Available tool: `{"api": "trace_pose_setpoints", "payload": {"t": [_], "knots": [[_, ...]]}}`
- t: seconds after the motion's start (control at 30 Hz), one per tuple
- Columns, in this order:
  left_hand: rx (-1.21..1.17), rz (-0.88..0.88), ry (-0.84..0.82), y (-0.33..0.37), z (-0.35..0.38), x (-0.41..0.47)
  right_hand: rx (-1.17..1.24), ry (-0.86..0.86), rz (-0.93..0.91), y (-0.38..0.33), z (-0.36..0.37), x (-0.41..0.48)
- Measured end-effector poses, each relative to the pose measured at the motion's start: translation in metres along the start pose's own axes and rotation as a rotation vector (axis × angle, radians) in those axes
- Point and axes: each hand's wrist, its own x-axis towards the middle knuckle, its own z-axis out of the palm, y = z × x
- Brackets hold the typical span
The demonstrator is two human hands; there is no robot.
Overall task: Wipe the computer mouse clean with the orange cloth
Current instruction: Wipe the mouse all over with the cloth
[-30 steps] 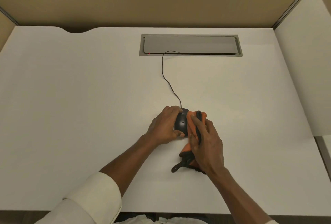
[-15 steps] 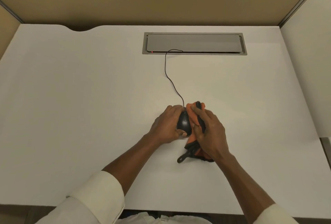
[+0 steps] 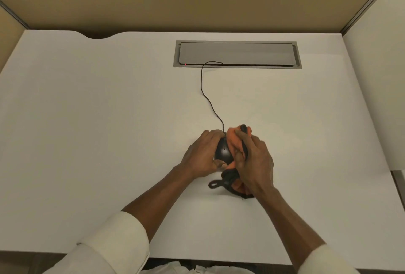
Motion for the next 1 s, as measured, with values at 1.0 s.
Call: {"api": "trace_pose_setpoints", "payload": {"t": [1.0], "knots": [[-0.147, -0.121, -0.015, -0.015, 0.015, -0.004, -0.252, -0.136, -0.327, 0.004, -0.016, 0.009]]}}
